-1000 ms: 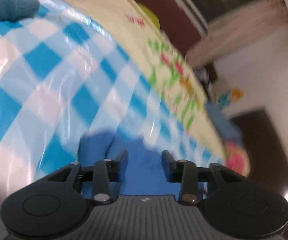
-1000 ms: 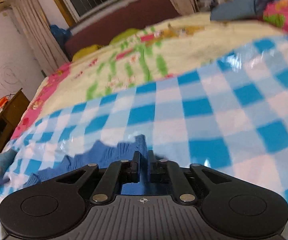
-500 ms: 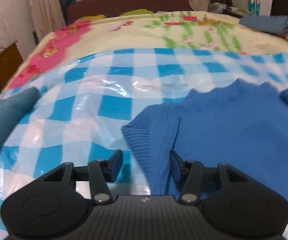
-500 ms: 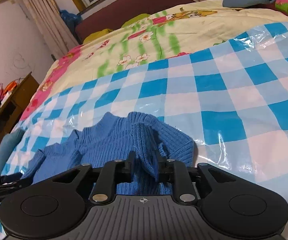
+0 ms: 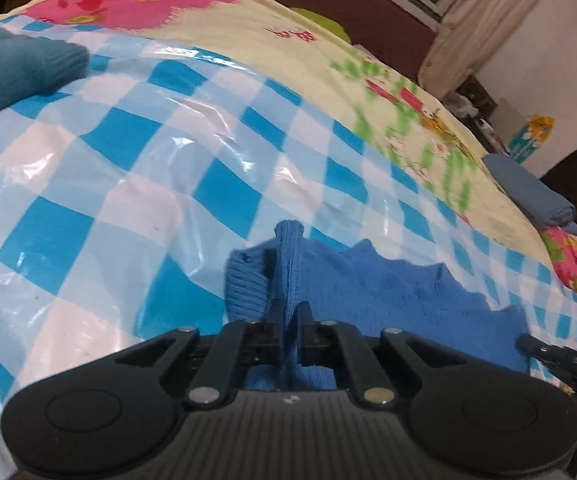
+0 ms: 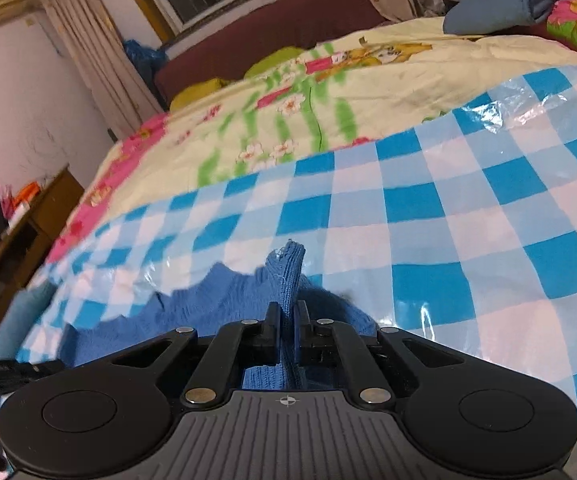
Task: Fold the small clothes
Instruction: 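Lower the folded sweater onto the bed and open both grippers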
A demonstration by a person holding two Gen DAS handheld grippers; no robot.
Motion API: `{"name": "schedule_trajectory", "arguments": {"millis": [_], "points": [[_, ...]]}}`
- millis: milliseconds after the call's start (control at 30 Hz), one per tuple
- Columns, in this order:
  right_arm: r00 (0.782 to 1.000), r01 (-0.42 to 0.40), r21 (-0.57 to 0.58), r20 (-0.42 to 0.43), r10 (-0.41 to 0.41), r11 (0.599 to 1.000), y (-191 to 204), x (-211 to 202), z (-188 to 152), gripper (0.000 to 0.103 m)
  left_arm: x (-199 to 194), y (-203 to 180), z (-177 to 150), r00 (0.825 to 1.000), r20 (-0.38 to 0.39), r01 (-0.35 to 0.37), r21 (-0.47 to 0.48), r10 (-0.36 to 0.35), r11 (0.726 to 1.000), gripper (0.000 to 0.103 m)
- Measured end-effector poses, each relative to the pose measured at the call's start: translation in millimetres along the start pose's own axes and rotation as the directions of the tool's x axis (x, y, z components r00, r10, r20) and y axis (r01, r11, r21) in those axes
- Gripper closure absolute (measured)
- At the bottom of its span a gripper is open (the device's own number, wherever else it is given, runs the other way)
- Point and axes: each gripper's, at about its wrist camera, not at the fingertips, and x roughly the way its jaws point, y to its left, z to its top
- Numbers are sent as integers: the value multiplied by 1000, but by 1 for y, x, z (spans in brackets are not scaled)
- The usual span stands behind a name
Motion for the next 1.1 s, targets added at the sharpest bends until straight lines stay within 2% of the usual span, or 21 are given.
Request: {"name": "schedule_trajectory", "arguments": {"millis": [67,100,167,200,267,333,400,433,467,500,533,667,800,867,933,1000,1100], "points": [[999,5,14,-45,-4,1000,-3,10,-4,96,4,3,-3,1000,-23,-1,1,1,1000,84],[998,1,29,-61,1,1000,-5,12,-7,90,6,3,-3,999,-33,13,-6,-13,1000,80],[998,17,30,-59,-15,999,-6,14,-12,89,4,5,-6,998,-35,45,-15,-46,999,59],[998,-1,37,-64,3,999,-7,14,-13,86,2,4,-7,998,-32,48,-4,-48,999,54],[996,-41,70,-72,46,997,-9,16,-14,75,3,-2,-9,1000,-28,6,28,-5,1000,33],[996,-37,50,-83,41,998,-4,19,-13,71,6,-10,-12,999,-35,-26,74,28,997,30],[997,-16,7,-77,16,1000,3,20,-15,71,7,-15,-16,998,9,-67,129,67,989,32],[997,3,-23,-80,-5,1000,7,21,-15,78,9,-17,-17,995,7,-102,148,102,984,48],[997,10,-34,-81,-12,999,9,22,-15,83,12,-15,-16,993,-10,-118,142,121,983,76],[997,8,-31,-80,-11,999,9,20,-14,96,14,-11,-15,994,-30,-102,112,106,988,82],[997,7,-25,-73,-9,1000,9,18,-13,97,13,-7,-13,996,-35,-77,76,79,994,84],[999,-31,-17,10,31,999,10,-5,4,97,-4,-9,-8,999,12,-36,72,35,997,86],[996,-36,20,79,34,999,0,-22,11,97,-10,-4,-6,998,58,-32,52,29,998,91],[998,4,56,55,-7,998,-14,-11,2,97,-1,9,-7,998,44,-52,-3,52,999,91],[997,72,48,-10,-71,996,-23,10,-9,97,11,18,-12,996,19,-85,-13,85,996,90],[994,83,67,-70,-78,994,-31,25,-19,95,13,27,-17,997,8,-79,-53,79,995,88],[996,77,31,-36,-76,997,-22,15,-17,86,-1,30,-17,999,30,-36,-78,39,996,88]]}}
